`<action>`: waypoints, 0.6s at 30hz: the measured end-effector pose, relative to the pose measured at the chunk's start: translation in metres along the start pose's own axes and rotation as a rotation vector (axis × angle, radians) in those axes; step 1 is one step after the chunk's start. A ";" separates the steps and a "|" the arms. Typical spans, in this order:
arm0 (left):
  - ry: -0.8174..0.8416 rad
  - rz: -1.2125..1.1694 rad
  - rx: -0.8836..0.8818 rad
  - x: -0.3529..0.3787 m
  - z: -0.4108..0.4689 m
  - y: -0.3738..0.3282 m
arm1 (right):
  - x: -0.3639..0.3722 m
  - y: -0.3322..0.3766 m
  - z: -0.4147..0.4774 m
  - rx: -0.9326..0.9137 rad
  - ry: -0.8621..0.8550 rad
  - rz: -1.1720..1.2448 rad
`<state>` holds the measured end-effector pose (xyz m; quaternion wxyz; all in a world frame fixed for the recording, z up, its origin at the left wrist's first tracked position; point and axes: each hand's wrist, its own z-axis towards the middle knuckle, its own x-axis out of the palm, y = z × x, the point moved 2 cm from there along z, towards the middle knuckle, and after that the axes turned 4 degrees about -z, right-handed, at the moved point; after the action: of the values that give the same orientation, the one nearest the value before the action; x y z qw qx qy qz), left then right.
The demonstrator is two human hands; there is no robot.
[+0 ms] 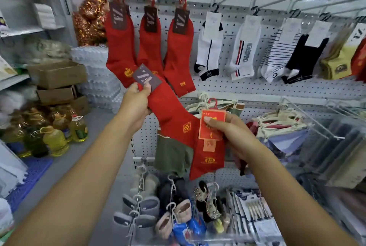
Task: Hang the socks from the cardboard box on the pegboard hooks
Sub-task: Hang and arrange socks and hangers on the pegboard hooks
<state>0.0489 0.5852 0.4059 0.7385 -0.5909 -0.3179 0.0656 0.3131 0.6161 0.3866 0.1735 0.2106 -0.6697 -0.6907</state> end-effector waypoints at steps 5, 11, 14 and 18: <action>0.022 0.091 0.002 -0.018 0.045 -0.006 | 0.019 0.027 0.046 -0.070 -0.131 -0.013; 0.043 0.356 0.228 -0.041 0.079 -0.014 | 0.045 0.044 0.089 -0.112 -0.195 0.020; 0.032 0.418 0.407 -0.041 0.086 -0.018 | 0.059 0.048 0.111 -0.107 -0.214 -0.050; -0.048 0.318 0.484 -0.034 0.100 -0.040 | 0.069 0.062 0.137 -0.140 -0.230 -0.112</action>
<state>-0.0435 0.6406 0.4388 0.8307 -0.4385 -0.2136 0.2685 0.1803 0.6943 0.4465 0.0711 0.1542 -0.6226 -0.7639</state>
